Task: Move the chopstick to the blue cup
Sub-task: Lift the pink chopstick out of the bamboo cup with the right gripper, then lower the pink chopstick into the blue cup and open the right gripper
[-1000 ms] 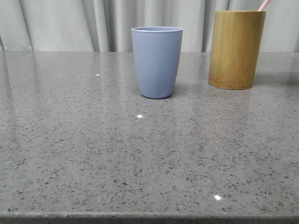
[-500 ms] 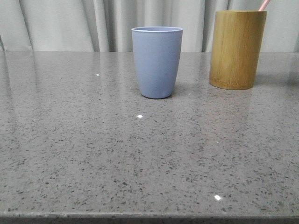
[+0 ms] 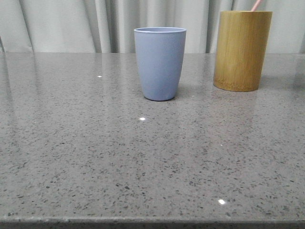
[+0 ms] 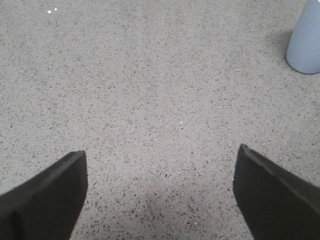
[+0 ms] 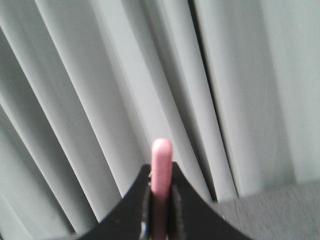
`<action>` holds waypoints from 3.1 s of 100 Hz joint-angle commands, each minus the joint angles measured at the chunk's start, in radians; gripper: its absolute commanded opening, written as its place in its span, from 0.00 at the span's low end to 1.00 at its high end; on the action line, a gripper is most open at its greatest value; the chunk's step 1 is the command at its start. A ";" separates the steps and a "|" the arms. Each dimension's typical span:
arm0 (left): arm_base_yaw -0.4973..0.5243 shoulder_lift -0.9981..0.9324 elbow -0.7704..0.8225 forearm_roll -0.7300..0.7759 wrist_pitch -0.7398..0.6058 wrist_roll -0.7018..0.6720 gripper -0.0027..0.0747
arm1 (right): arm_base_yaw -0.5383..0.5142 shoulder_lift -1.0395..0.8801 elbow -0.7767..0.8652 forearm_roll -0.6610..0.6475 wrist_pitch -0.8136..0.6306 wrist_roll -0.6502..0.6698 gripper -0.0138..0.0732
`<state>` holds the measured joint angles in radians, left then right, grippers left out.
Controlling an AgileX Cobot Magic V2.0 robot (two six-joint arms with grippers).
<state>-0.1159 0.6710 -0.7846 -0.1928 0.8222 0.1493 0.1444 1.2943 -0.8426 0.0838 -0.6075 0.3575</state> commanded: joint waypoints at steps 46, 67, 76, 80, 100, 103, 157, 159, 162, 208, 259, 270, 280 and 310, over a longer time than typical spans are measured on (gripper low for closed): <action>0.001 0.001 -0.024 -0.018 -0.059 -0.011 0.78 | 0.065 -0.219 -0.245 -0.124 0.175 0.078 0.08; 0.001 0.001 -0.024 -0.018 -0.059 -0.011 0.78 | 0.210 -0.182 -0.245 -0.199 0.189 0.078 0.08; 0.001 0.001 -0.024 -0.018 -0.059 -0.011 0.78 | 0.247 -0.139 -0.245 -0.247 0.166 0.078 0.08; 0.001 0.001 -0.024 -0.018 -0.059 -0.011 0.78 | 0.258 -0.120 -0.245 -0.263 0.160 0.078 0.08; 0.001 0.001 -0.024 -0.018 -0.059 -0.011 0.78 | 0.307 -0.027 -0.245 -0.267 0.161 0.078 0.08; 0.001 0.001 -0.024 -0.018 -0.059 -0.011 0.78 | 0.311 -0.016 -0.245 -0.268 0.160 0.078 0.08; 0.001 0.001 -0.024 -0.018 -0.059 -0.011 0.78 | 0.347 0.079 -0.245 -0.275 0.196 0.078 0.50; 0.001 0.001 -0.024 -0.018 -0.059 -0.011 0.78 | 0.347 0.079 -0.245 -0.275 0.197 0.078 0.55; 0.001 0.001 -0.024 -0.018 -0.059 -0.011 0.78 | 0.347 0.079 -0.245 -0.275 0.197 0.078 0.61; 0.001 0.001 -0.024 -0.018 -0.061 -0.011 0.78 | 0.263 -0.052 -0.245 -0.256 0.247 0.064 0.72; 0.001 0.001 -0.024 -0.018 -0.061 -0.011 0.78 | 0.074 -0.522 -0.237 -0.369 1.065 -0.030 0.72; 0.001 0.001 -0.024 -0.018 -0.059 -0.011 0.78 | 0.074 -0.607 -0.237 -0.369 1.367 -0.042 0.72; 0.001 0.001 -0.024 -0.018 -0.059 -0.011 0.78 | 0.074 -0.675 -0.225 -0.369 1.580 -0.097 0.72; 0.001 0.001 -0.024 -0.018 -0.059 -0.011 0.78 | 0.074 -0.907 -0.023 -0.367 1.550 -0.127 0.72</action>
<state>-0.1159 0.6710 -0.7846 -0.1928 0.8256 0.1493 0.2250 0.4261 -0.8979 -0.2618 1.0460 0.2432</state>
